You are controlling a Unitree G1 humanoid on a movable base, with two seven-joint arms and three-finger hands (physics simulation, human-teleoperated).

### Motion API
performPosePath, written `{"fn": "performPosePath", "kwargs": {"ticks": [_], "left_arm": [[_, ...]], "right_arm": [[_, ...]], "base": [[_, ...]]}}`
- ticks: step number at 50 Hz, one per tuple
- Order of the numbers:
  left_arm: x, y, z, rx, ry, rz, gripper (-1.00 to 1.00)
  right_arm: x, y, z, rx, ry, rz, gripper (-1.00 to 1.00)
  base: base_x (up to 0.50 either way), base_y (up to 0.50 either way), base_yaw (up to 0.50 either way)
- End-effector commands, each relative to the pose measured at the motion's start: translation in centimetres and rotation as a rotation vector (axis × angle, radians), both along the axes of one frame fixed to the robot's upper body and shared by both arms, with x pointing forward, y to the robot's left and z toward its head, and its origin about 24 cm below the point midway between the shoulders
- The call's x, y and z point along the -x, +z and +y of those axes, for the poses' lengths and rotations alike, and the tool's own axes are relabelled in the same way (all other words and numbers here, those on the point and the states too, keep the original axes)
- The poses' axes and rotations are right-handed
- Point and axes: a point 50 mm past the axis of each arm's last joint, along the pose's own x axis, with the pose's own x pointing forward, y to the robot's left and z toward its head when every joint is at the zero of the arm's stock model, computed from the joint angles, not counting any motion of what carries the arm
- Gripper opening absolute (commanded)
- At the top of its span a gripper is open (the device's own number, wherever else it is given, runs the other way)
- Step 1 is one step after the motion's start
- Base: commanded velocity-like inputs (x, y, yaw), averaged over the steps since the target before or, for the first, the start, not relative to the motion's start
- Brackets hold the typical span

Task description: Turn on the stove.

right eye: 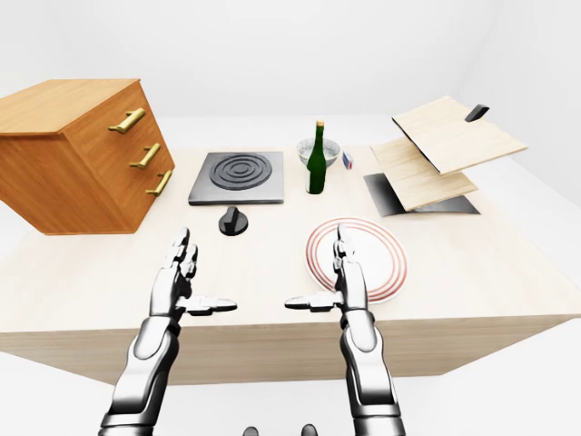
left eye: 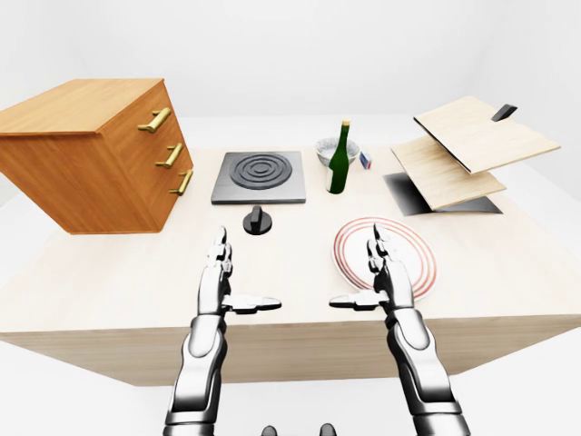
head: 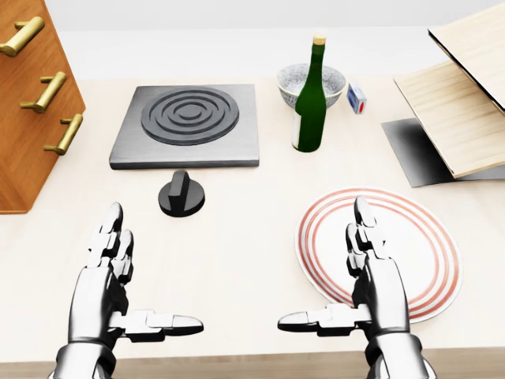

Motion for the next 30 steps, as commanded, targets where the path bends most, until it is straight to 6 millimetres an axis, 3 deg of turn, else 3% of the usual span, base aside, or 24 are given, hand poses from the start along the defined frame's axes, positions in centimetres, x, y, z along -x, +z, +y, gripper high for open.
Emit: {"fn": "performPosePath", "kwargs": {"ticks": [1, 30], "left_arm": [[0.07, -0.09, 0.56, -0.002, -0.009, -0.001, 1.0], [0.16, -0.08, 0.46, 0.001, -0.018, 0.002, 1.0]], "right_arm": [[0.41, 0.42, -0.55, -0.023, 0.029, -0.015, 1.0], [0.27, 0.45, -0.7, -0.041, 0.063, -0.016, 1.0]], "base": [[0.0, 0.0, 0.0], [0.0, 0.0, 0.0]]}}
